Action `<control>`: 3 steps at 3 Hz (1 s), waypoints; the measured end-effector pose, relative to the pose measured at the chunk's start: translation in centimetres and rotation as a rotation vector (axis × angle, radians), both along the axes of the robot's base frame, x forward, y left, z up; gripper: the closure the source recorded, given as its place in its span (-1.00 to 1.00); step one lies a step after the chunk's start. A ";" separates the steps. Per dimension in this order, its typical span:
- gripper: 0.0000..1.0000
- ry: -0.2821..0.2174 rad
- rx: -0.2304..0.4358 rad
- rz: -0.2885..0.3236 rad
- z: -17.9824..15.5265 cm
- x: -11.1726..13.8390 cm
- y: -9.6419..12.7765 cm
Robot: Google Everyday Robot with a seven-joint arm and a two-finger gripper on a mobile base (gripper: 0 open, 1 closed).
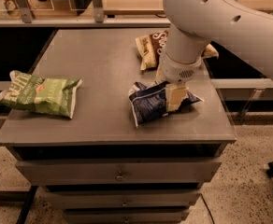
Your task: Move blue chip bag near green jalapeno chip bag
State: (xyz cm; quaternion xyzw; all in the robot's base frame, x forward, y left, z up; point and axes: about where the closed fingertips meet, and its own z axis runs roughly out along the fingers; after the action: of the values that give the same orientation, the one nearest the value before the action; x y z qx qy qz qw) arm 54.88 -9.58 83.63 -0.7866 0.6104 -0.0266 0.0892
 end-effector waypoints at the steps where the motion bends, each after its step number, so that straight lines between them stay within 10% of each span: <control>1: 0.73 0.000 0.000 0.001 0.0 0.0 0.0; 3: 1.00 -0.112 0.078 0.220 5.8 -0.1 6.0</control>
Offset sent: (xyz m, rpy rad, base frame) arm 0.0032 0.0398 0.0315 0.0698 -0.0601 0.1594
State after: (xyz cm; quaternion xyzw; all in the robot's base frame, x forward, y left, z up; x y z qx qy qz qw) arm 54.77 -3.60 89.45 -0.8420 0.5151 -0.0369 0.1563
